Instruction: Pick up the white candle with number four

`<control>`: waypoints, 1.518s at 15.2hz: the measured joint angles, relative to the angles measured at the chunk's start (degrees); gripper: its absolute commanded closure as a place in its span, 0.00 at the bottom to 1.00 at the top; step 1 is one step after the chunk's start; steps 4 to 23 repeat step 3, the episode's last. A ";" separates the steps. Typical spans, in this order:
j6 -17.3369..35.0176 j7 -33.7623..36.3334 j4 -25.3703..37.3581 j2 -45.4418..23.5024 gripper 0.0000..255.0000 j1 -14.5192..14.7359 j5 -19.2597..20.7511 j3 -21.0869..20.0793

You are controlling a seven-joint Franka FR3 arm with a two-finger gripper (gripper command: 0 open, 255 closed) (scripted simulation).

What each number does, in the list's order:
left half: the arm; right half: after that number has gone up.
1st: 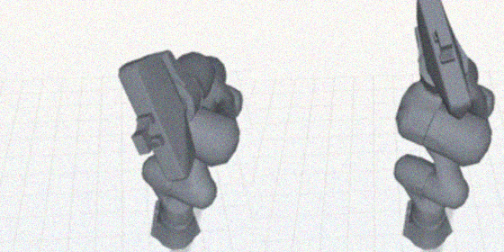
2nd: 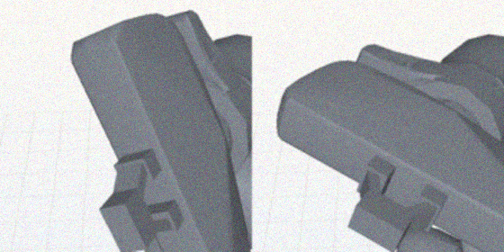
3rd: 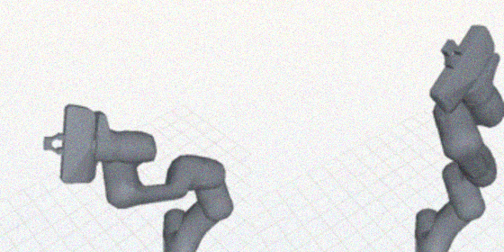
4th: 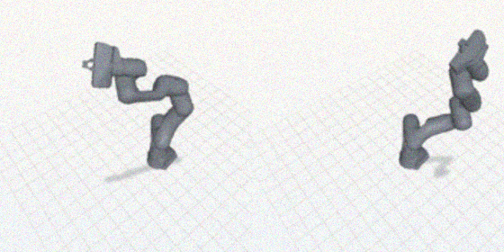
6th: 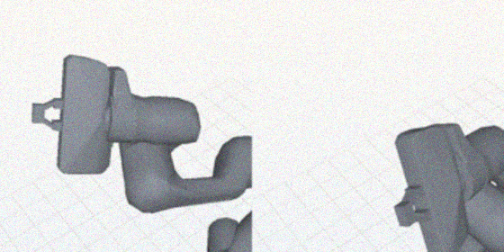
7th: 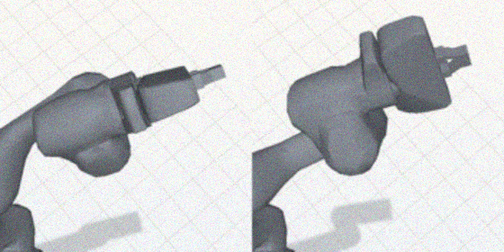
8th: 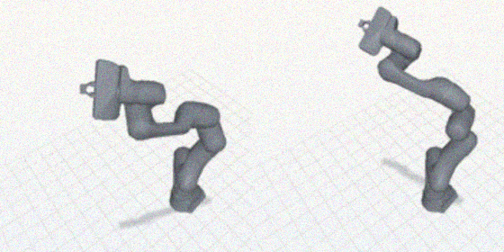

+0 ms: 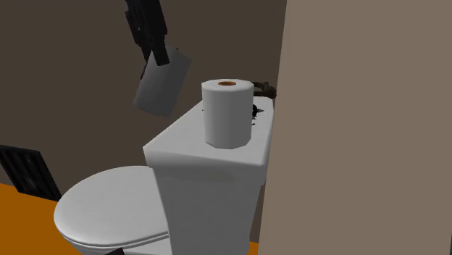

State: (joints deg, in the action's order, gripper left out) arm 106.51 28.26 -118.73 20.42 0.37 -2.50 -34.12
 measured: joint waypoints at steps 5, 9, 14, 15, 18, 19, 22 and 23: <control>-1.96 -0.28 2.26 -0.33 1.00 -0.23 0.24 0.24; -1.96 -0.28 2.26 -0.33 1.00 -0.23 0.24 0.24; -1.96 -0.28 2.26 -0.33 1.00 -0.23 0.24 0.24; -1.96 -0.28 2.26 -0.33 1.00 -0.23 0.24 0.24; -1.96 -0.28 2.26 -0.33 1.00 -0.23 0.24 0.24; -1.96 -0.28 2.26 -0.33 1.00 -0.23 0.24 0.24; -1.96 -0.28 2.26 -0.33 1.00 -0.23 0.24 0.24; -1.96 -0.28 2.26 -0.33 1.00 -0.23 0.24 0.24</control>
